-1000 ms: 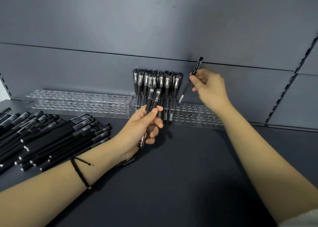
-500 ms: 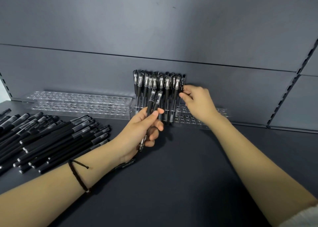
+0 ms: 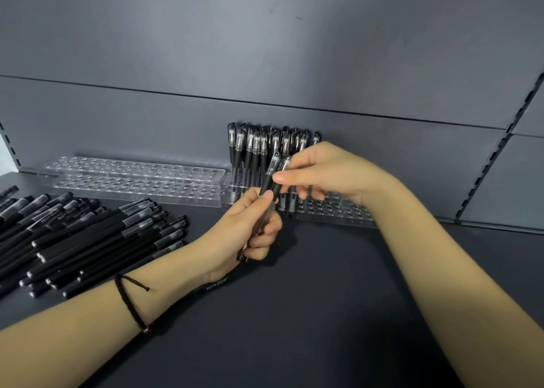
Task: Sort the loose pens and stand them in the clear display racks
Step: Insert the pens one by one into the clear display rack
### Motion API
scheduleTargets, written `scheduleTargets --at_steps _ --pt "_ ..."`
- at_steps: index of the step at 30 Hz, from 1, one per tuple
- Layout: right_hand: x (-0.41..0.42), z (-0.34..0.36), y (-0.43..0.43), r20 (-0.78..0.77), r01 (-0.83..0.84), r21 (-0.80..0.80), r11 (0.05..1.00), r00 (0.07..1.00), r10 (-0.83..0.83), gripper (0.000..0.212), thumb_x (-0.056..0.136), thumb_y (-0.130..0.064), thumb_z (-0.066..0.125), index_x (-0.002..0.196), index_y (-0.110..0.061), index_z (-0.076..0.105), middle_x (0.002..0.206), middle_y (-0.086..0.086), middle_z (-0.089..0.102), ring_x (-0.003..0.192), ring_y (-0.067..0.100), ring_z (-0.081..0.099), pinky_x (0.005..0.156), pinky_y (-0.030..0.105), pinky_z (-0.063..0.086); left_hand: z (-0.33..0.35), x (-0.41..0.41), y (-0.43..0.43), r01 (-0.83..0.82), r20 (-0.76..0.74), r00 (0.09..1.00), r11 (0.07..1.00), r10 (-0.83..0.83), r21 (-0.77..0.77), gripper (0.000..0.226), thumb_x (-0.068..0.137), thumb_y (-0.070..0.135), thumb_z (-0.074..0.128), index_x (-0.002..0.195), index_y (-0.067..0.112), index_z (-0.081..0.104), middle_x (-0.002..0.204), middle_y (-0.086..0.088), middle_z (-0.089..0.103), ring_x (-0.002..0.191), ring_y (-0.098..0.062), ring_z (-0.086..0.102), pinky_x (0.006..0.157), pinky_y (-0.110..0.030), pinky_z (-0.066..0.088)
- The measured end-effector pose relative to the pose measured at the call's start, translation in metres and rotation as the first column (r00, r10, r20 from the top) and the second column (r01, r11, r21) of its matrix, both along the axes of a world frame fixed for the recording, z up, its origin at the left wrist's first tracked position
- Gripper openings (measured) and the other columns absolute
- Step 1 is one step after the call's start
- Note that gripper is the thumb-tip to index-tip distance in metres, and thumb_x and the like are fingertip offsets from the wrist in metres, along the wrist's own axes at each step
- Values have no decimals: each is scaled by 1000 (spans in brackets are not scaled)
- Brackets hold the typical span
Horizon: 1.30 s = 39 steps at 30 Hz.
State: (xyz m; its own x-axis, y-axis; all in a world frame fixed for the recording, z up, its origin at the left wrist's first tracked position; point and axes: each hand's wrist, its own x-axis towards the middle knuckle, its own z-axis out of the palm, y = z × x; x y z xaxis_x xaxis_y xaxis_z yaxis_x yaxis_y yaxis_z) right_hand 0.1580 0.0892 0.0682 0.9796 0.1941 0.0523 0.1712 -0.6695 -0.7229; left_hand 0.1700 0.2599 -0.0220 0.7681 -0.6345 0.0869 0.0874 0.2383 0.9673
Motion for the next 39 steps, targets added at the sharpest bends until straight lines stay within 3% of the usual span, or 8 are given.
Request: scheduleTargets --at_steps 4,8,11,13,23,28,35,39 --pt "3 -1 -6 -27 65 289 955 998 -59 12 90 -20 67 91 -7 69 60 -9 66 51 4 51 43 15 35 0 3 3 -62 31 998 998 62 -9 16 100 33 43 101 17 43 60 -1 51 41 -8 29 38 -16 21" --pt "16 1 -22 179 248 639 728 872 -455 32 93 -11 63 123 -6 52 80 0 59 44 4 46 39 17 33 -3 7 3 -138 17 990 990 137 41 20 103 31 40 101 15 52 54 1 43 37 -6 22 38 -14 19" --pt "19 -4 -34 546 303 526 795 597 -589 44 92 -10 61 128 -22 39 73 -5 56 55 8 51 59 25 47 -3 6 2 -144 28 989 988 143 64 22 104 30 39 101 16 55 54 4 32 39 -6 18 37 -14 17" --pt "19 -7 -36 629 304 456 836 554 -545 40 92 -12 62 120 -27 38 72 -8 56 61 9 52 66 30 48 -3 6 2 -138 32 990 988 136 74 22 104 31 39 103 15 55 54 4 30 40 -6 18 38 -14 17" --pt "21 -17 -34 714 415 136 900 588 -379 33 93 -20 61 120 -19 42 81 -9 57 69 14 54 68 38 50 -2 7 3 -120 23 993 988 118 94 21 104 31 40 104 15 54 55 4 29 41 -6 16 39 -14 15" --pt "18 -13 -35 674 348 138 927 653 -345 31 92 -20 64 111 -28 41 78 -13 56 63 4 49 70 38 50 -2 7 4 -106 25 994 989 104 107 21 103 31 40 103 16 55 55 4 29 41 -6 17 38 -15 16" --pt "21 -17 -34 622 348 104 932 708 -334 16 89 -23 65 91 -30 51 82 -13 62 64 9 54 72 46 55 -1 5 2 -85 -21 996 989 89 121 25 103 35 41 103 15 56 54 4 30 40 -6 18 39 -15 14" --pt "18 -13 -33 643 412 142 900 653 -400 9 89 -30 65 90 -21 63 78 -13 63 64 3 51 67 32 49 -2 6 3 -74 -8 997 991 75 109 24 103 32 40 101 15 56 55 3 32 39 -7 19 38 -15 16"
